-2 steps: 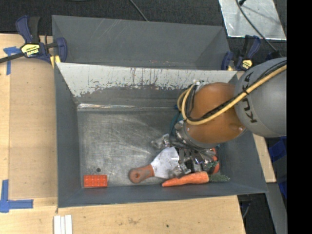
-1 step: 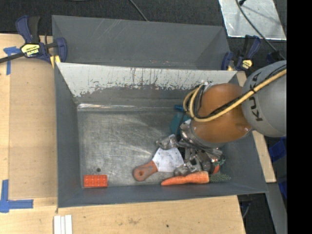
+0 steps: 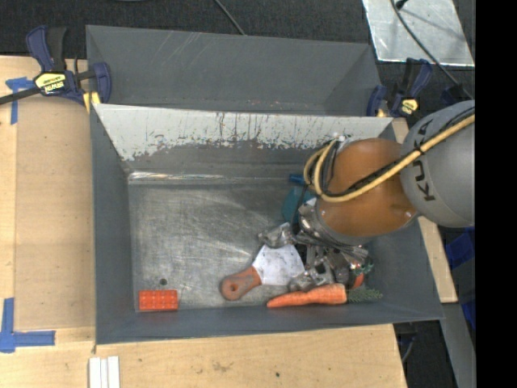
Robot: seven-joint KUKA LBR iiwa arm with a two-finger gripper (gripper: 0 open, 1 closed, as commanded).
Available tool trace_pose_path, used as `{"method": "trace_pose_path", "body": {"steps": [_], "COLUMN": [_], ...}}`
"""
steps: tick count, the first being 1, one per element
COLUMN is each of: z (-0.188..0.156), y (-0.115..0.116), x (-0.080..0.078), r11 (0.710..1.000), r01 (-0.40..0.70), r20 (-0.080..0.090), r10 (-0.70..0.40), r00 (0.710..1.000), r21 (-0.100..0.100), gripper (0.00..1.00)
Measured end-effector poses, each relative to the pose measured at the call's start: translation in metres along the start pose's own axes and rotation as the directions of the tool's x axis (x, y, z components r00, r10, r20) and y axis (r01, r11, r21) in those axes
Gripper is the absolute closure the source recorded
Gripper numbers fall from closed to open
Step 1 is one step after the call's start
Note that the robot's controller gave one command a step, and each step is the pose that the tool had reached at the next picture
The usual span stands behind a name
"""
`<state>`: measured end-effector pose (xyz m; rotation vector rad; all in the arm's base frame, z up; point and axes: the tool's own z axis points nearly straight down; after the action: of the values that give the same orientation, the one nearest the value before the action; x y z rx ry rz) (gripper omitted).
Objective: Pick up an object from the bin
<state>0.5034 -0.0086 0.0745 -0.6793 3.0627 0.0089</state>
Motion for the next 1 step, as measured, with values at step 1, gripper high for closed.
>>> {"method": "trace_pose_path", "body": {"steps": [1], "z": [-0.0008], "y": [0.0002], "x": [0.0002], "r11": [1.000], "r01": [0.000], "r20": [0.000], "r10": [0.000], "r00": [1.000], "r21": [0.000], "gripper": [1.00]}}
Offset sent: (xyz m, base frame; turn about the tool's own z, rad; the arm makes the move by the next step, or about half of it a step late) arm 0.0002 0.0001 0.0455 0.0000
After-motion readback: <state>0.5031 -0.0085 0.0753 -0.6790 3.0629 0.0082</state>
